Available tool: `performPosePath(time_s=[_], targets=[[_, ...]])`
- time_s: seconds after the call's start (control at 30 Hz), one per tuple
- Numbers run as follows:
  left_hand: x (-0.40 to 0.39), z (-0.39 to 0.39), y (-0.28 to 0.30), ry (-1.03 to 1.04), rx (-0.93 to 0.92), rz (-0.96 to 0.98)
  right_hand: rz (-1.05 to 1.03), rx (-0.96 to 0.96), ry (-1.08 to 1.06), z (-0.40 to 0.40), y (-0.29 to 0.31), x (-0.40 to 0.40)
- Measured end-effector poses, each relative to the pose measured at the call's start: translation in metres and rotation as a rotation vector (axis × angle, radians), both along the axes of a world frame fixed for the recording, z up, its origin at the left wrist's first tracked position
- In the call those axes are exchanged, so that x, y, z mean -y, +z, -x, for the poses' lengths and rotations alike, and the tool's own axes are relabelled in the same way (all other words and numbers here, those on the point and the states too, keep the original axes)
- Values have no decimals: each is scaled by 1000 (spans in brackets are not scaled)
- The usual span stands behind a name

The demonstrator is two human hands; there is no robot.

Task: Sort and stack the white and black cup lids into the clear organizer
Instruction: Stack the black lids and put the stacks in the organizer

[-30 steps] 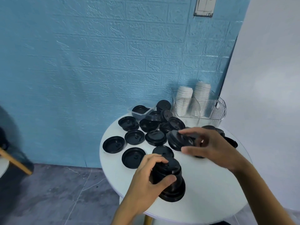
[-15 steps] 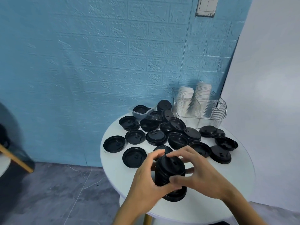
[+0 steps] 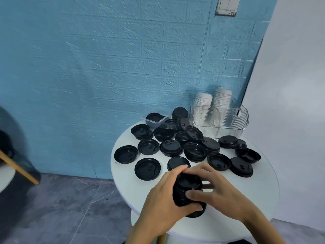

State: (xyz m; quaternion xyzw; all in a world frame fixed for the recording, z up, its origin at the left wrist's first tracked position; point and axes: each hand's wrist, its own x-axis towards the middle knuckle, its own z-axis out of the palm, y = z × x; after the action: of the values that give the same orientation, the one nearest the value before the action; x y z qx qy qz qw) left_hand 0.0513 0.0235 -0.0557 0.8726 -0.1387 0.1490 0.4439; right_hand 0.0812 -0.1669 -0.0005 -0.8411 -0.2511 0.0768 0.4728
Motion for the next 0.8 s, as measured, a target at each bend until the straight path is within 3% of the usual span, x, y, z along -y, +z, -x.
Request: performPosePath(time_s=[0.13,0.53,0.7,0.8], targets=[[0,6,0,31,9,14,-67,-71,-18,1,-1,-2],[-33,13,-6,146,100,26,-311,-50,-23,13,-27,-51],[-39,11,-4,96,28,87,-80,-70,116,11,-36,-27],[-36,11,-3,60,-2,106,117,18,49,9,-38,-23]])
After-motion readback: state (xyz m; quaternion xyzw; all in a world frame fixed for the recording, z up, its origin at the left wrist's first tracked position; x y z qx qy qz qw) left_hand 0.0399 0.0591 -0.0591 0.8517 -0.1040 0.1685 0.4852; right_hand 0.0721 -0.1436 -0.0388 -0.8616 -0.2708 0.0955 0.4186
